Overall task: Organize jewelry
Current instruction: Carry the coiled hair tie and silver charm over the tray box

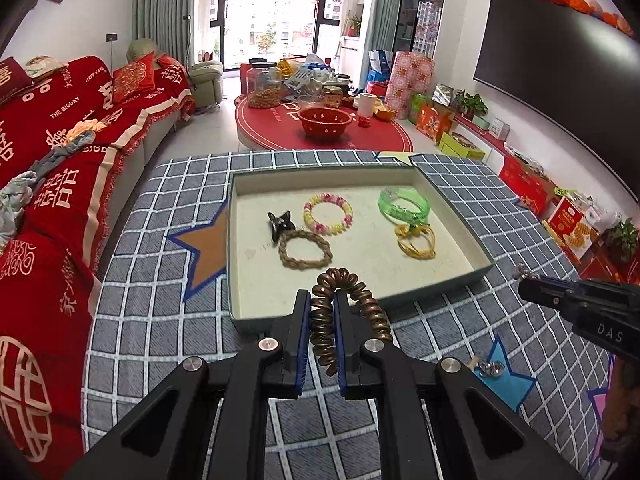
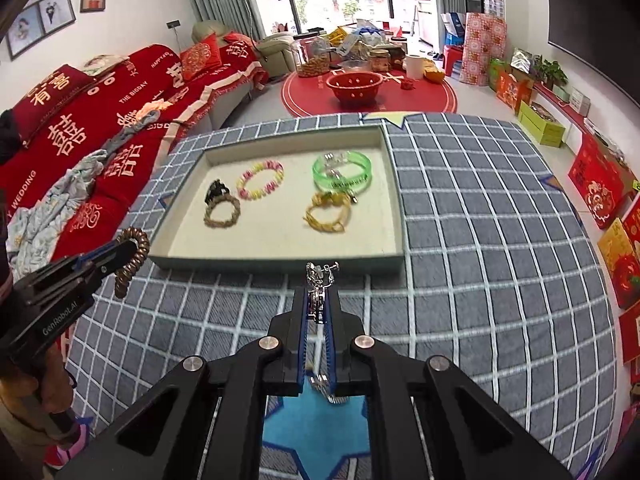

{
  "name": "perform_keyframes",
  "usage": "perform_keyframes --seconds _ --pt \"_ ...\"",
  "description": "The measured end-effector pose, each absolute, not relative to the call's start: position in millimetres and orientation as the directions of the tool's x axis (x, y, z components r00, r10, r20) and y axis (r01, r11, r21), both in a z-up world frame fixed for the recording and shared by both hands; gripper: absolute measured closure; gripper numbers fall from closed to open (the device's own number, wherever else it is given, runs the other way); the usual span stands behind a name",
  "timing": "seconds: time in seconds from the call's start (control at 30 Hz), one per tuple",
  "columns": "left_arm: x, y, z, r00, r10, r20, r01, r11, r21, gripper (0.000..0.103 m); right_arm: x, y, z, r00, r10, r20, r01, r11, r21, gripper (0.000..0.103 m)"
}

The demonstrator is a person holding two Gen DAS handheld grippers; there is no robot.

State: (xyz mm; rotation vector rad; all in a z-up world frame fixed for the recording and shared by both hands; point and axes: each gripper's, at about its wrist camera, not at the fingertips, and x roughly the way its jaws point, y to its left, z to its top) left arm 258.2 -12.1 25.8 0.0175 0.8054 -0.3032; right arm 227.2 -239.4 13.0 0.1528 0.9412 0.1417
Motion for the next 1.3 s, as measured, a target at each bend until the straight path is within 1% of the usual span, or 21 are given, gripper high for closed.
perform_keyframes --seconds 0.37,0.43,0.63,1.1,1.3 --pt "322.6 -9.3 29.4 0.629 -0.254 -0.734 0.27 0.958 -0.1 0.079 303.1 -216.1 20.7 0.557 0.254 -0.79 -0.11 0.966 0.233 0.095" --pt "334.1 -10.6 28.3 0.633 -0.237 -0.737 0.262 0.961 -0.083 0.079 319.8 -214.1 19.9 0.553 0.265 -0.79 -0.115 0.963 0.243 0.095" --pt "368.3 -15.7 8.8 0.601 -0.216 -0.769 0.257 0.964 -0.07 0.079 357.5 -208.1 8.6 0.535 0.296 -0.792 -0.113 0.953 0.28 0.095" --pt "383.4 -32.5 -33.4 0.54 -0.196 -0.819 0.263 0.963 -0.057 0.079 393.2 -204.0 -49.9 0.458 0.286 -0.842 -0.072 0.956 0.286 0.095" --pt "381.4 -40.9 -41.8 0.548 -0.15 -0.823 0.269 0.963 0.003 0.079 398.1 -210.5 -58.7 0.467 0.245 -0.85 -0.046 0.966 0.253 0.095"
